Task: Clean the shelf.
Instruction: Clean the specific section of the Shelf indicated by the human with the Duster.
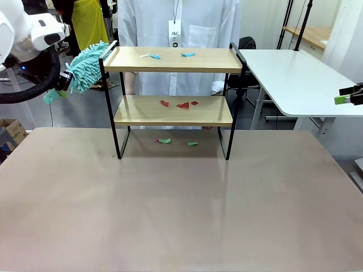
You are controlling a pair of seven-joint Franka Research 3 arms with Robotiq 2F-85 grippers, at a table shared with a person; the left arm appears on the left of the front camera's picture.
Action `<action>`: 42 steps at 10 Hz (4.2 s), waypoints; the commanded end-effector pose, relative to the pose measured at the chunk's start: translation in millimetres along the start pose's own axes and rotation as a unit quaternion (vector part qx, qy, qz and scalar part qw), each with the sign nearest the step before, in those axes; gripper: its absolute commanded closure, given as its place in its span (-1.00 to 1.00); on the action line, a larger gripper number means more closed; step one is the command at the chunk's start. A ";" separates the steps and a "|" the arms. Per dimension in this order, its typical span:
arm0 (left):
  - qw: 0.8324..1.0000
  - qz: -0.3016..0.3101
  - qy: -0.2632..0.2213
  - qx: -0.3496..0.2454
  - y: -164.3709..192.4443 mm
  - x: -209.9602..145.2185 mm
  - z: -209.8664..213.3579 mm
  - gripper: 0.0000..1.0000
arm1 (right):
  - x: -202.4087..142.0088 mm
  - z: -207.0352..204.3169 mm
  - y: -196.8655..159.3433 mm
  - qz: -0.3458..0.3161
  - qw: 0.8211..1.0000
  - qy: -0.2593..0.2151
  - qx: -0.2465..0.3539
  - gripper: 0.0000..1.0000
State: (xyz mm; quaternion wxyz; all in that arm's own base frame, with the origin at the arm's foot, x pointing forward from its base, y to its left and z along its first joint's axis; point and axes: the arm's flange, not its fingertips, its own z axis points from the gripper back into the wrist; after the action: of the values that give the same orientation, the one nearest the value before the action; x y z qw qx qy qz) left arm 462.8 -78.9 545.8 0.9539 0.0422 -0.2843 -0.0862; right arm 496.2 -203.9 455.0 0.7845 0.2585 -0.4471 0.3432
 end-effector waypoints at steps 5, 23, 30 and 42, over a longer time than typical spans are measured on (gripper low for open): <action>0.984 -0.158 0.070 0.052 50.5 -25.6 86.6 0.74 | 2.2 -0.8 1.4 0.002 1.000 -0.001 0.001 -1.00; 0.744 -0.593 0.283 -0.123 19.2 -104.8 149.6 0.74 | 2.2 -0.8 1.4 0.002 1.000 -0.001 0.001 -1.00; 0.744 -0.593 0.283 -0.123 19.2 -104.8 149.6 0.74 | 2.2 -0.8 1.4 0.002 1.000 -0.001 0.001 -1.00; 0.744 -0.593 0.283 -0.123 19.2 -104.8 149.6 0.74 | 2.2 -0.8 1.4 0.002 1.000 -0.001 0.001 -1.00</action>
State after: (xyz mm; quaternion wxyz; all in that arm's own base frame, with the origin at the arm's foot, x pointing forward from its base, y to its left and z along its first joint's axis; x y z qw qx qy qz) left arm 299.0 -46.2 614.2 0.7424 0.1083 0.0948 -0.6543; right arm 496.3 -203.8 454.9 0.7846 0.2585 -0.4469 0.3433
